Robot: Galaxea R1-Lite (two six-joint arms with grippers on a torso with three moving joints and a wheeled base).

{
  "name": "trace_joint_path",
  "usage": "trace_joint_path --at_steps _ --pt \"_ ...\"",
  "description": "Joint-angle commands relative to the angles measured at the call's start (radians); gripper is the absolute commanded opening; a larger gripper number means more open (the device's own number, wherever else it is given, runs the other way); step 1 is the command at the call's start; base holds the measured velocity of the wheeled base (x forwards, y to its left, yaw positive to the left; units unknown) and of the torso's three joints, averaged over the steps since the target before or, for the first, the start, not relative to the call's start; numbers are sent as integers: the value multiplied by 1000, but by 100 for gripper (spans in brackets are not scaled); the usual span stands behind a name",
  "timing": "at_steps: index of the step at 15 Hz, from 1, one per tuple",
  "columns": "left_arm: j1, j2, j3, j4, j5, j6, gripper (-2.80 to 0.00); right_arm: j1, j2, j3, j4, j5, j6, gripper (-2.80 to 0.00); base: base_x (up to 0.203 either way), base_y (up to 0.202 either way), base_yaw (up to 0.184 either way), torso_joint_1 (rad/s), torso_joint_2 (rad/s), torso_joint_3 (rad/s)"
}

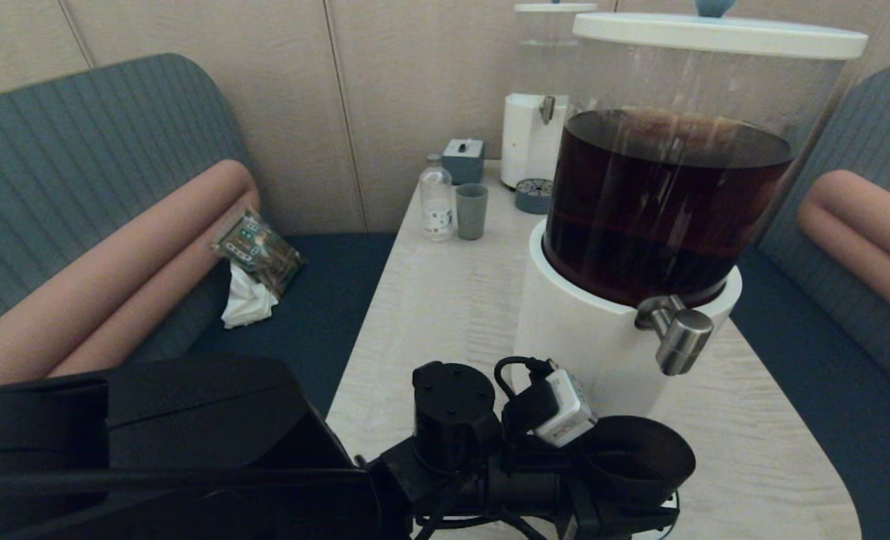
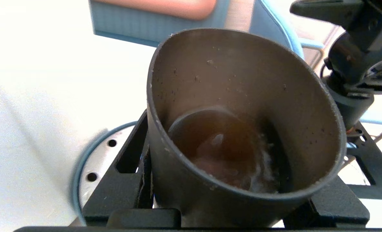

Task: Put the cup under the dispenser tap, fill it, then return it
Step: Place the cup next to the water dispenser

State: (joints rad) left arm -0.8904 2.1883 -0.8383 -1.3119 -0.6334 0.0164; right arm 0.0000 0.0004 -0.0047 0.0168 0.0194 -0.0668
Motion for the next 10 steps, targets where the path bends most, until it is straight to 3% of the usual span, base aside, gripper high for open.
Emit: trace_joint_path --at_steps 1,10 --pt "2 -47 16 -12 9 -2 -280 0 -2 0 0 1 -1 -280 0 0 0 0 0 0" --pt "70 -202 171 -13 157 -55 -280 0 -2 0 0 1 -1 -280 0 0 0 0 0 0"
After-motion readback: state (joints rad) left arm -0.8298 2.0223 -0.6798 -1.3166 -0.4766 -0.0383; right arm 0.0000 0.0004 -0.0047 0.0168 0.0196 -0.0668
